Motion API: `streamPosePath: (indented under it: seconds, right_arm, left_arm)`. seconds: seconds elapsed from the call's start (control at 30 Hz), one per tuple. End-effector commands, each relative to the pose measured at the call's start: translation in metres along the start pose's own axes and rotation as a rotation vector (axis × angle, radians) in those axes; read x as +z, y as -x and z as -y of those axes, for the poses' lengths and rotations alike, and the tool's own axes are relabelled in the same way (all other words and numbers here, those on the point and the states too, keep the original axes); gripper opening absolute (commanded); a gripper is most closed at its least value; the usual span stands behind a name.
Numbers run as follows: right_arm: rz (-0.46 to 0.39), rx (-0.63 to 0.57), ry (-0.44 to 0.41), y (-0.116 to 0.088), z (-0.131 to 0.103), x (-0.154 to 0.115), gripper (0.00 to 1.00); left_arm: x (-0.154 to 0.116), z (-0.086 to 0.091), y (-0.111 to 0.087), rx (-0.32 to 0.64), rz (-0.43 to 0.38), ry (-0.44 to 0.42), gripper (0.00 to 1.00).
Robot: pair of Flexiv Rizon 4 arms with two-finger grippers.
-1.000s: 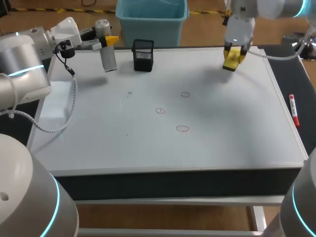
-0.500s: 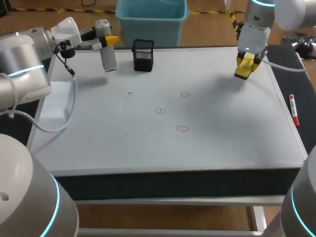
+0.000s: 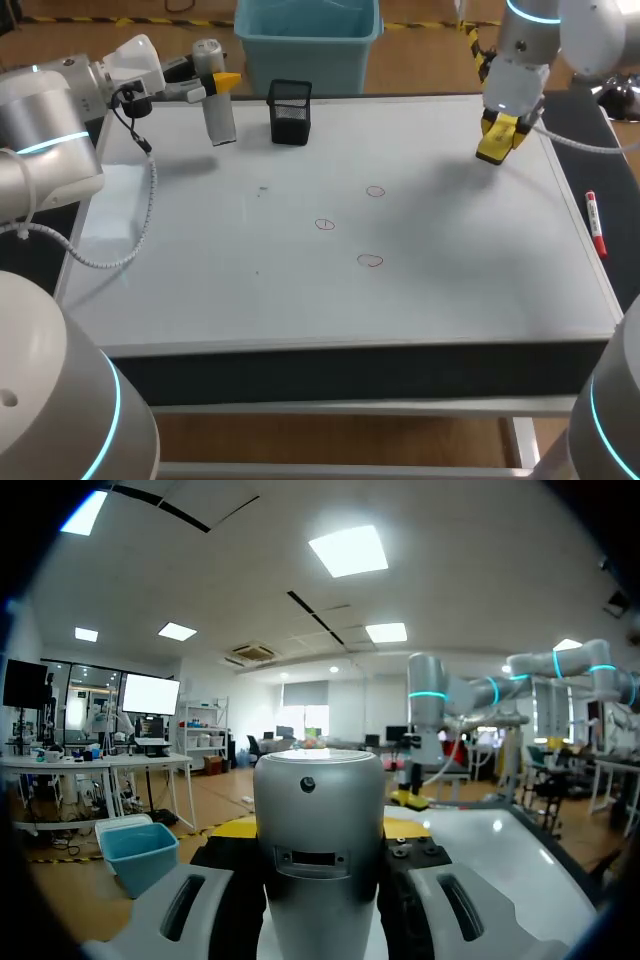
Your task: Pick up the inspection probe, press it on each red-marked spot on the whiteboard one by one, put down the probe, pick up the eraser, and wipe off all the red marks.
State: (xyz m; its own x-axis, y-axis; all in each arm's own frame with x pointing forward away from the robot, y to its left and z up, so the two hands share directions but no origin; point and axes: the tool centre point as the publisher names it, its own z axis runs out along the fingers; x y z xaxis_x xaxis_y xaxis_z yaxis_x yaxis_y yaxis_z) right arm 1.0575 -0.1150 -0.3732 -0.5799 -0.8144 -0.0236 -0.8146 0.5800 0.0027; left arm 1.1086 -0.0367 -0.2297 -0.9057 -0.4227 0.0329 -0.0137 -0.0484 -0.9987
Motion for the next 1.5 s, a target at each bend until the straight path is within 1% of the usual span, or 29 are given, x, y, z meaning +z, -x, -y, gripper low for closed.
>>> streamPosePath:
  seconds: [0.03, 0.7, 0.77, 0.83, 1.0, 1.03, 1.27, 1.37, 1.5]
  right_arm:
    - [-0.001, -0.002, 0.000, -0.002, 0.001, -0.002, 0.00]
    - [-0.001, -0.002, 0.000, -0.002, 0.001, -0.002, 0.00]
    - [-0.001, -0.002, 0.000, -0.002, 0.001, -0.002, 0.00]
    - [-0.001, -0.002, 0.000, -0.002, 0.001, -0.002, 0.00]
    - [-0.001, -0.002, 0.000, -0.002, 0.001, -0.002, 0.00]
    - [-0.001, -0.002, 0.000, -0.002, 0.001, -0.002, 0.00]
    - [-0.001, -0.002, 0.000, -0.002, 0.001, -0.002, 0.00]
    - [-0.001, -0.002, 0.000, -0.002, 0.001, -0.002, 0.00]
    - [-0.001, -0.002, 0.000, -0.002, 0.001, -0.002, 0.00]
  left_arm:
    - [0.001, 0.000, 0.000, 0.001, 0.002, -0.002, 0.00]
    - [0.001, 0.000, 0.000, 0.001, 0.002, -0.002, 0.00]
    - [0.008, 0.004, -0.011, 0.017, -0.020, 0.006, 0.00]
    - [0.014, 0.006, -0.021, 0.025, -0.044, -0.004, 0.00]
    - [0.027, 0.004, -0.051, 0.018, -0.080, -0.018, 0.00]
    - [0.030, 0.004, -0.057, 0.009, -0.094, -0.032, 0.00]
    - [0.045, 0.002, -0.104, 0.001, -0.159, -0.040, 0.00]
    - [0.052, 0.004, -0.125, 0.004, -0.197, -0.051, 0.00]
    - [0.061, 0.004, -0.151, 0.014, -0.250, -0.044, 0.00]
